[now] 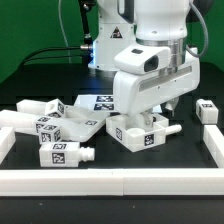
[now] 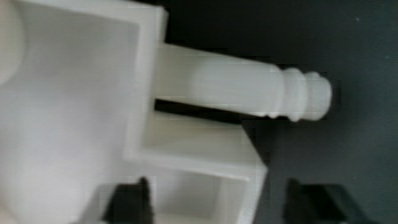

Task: Assemble chair

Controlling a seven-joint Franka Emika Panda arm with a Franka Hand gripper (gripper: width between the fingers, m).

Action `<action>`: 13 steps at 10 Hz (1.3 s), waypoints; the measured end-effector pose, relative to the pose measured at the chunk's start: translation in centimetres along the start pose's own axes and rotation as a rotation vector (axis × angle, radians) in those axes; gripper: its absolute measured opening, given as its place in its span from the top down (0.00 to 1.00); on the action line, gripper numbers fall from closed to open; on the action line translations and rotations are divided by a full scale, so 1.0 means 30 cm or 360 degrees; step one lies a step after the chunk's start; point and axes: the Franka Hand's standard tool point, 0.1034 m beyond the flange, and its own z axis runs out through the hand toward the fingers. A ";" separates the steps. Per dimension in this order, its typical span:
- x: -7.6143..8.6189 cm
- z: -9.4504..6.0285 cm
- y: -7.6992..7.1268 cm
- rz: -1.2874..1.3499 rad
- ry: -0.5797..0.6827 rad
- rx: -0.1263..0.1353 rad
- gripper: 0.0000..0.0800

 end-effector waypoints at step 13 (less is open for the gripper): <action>0.165 -0.083 0.110 -0.1142 -0.0057 -0.0012 0.97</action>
Offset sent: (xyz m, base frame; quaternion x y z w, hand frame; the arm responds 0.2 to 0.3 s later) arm 0.0110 0.0145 0.0121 0.0312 -0.0094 -0.1127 0.9931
